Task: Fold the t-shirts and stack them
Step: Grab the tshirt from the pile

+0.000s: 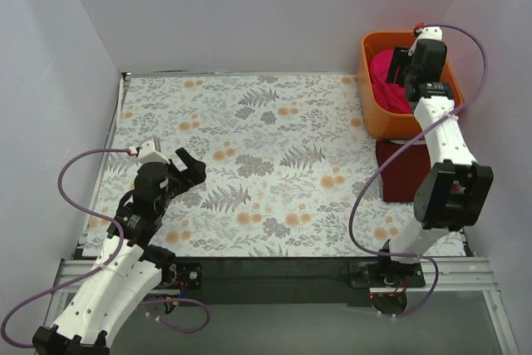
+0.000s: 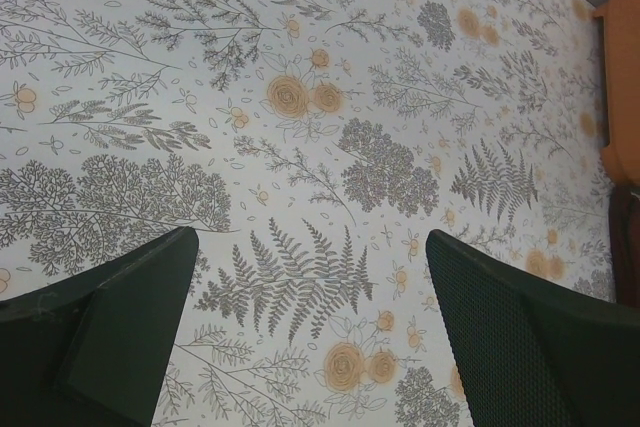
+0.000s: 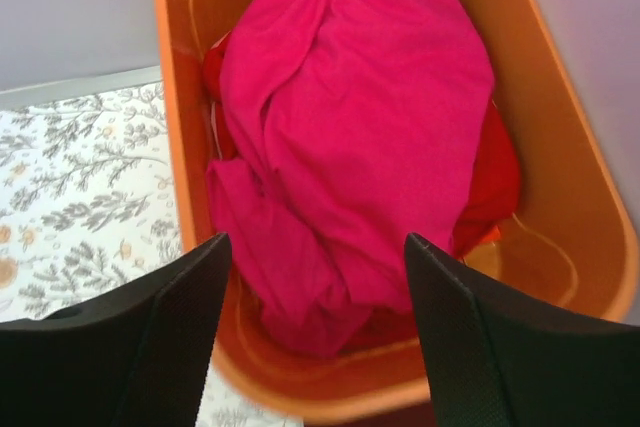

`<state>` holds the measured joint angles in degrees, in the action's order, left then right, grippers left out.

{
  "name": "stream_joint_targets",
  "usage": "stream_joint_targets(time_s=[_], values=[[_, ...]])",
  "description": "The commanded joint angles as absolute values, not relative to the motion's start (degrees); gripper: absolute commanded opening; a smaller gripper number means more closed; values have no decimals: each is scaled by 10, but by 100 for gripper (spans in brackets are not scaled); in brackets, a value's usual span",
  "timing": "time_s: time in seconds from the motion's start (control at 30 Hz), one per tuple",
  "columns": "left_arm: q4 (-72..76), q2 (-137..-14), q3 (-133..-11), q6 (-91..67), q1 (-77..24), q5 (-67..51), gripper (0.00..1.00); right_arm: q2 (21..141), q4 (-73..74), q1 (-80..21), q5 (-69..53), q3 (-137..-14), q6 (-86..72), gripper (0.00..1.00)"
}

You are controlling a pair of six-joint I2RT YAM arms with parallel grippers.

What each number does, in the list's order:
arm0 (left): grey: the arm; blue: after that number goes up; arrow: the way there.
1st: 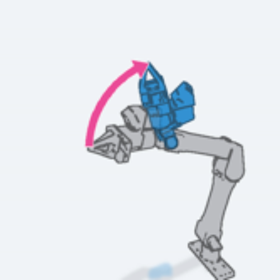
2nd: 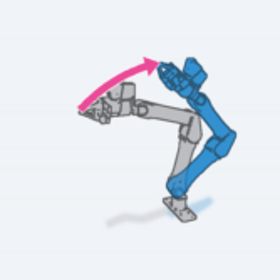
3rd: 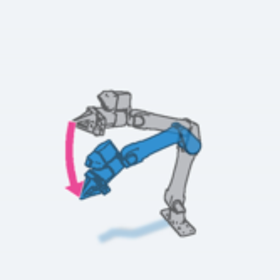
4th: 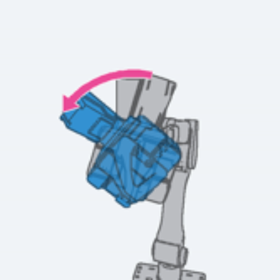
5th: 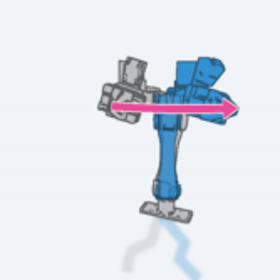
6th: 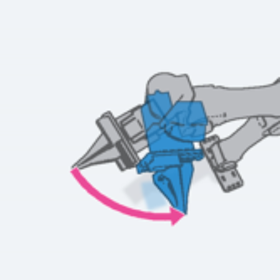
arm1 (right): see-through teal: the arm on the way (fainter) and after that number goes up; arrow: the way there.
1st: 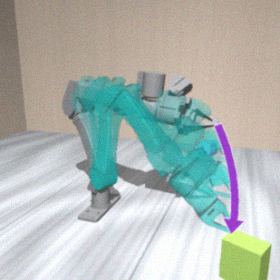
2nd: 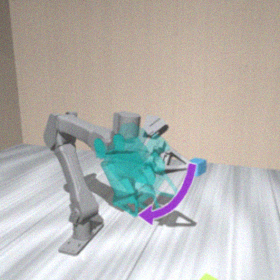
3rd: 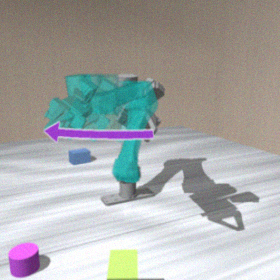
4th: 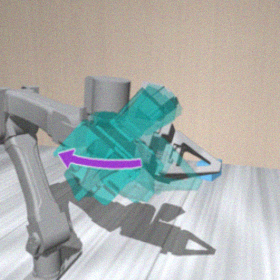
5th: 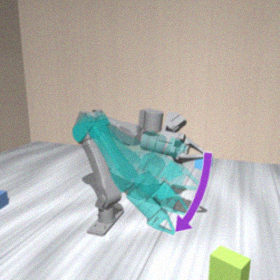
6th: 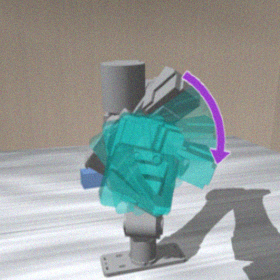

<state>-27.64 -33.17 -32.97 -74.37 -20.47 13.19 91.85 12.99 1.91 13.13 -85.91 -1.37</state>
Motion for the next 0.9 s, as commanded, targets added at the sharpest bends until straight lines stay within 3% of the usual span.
stream_joint_targets(time_s=[0.0, 0.13, 0.27, 0.37, 0.53, 0.57, 0.6, 0.7, 0.87], values=[[-265, -329, -330, -738, -207, 129, 98, 983, 112, 53, 38, -934, -30, 72], [-265, -330, -330, -737, -207, 132, 98, 1083, 113, 55, -13, -989, -27, 62], [-264, -343, -331, -737, -207, 129, 98, 1138, 104, 55, -58, -1012, -32, 58], [-265, -346, -330, -737, -207, 130, 98, 1176, 96, 55, -58, -1023, -36, 57], [-265, -343, -329, -736, -207, 131, 98, 1217, 96, 57, -31, -1055, -27, 45], [-265, -342, -328, -737, -207, 131, 98, 1218, 96, 57, -22, -1056, -21, 41], [-265, -340, -329, -737, -207, 132, 98, 1218, 96, 57, -20, -1056, -17, 27], [-265, -338, -328, -739, -207, 131, 98, 1199, 96, 57, -24, -1048, -5, 2], [-262, -343, -328, -738, -207, 127, 98, 1108, 87, 53, -19, -1022, 20, 1]])
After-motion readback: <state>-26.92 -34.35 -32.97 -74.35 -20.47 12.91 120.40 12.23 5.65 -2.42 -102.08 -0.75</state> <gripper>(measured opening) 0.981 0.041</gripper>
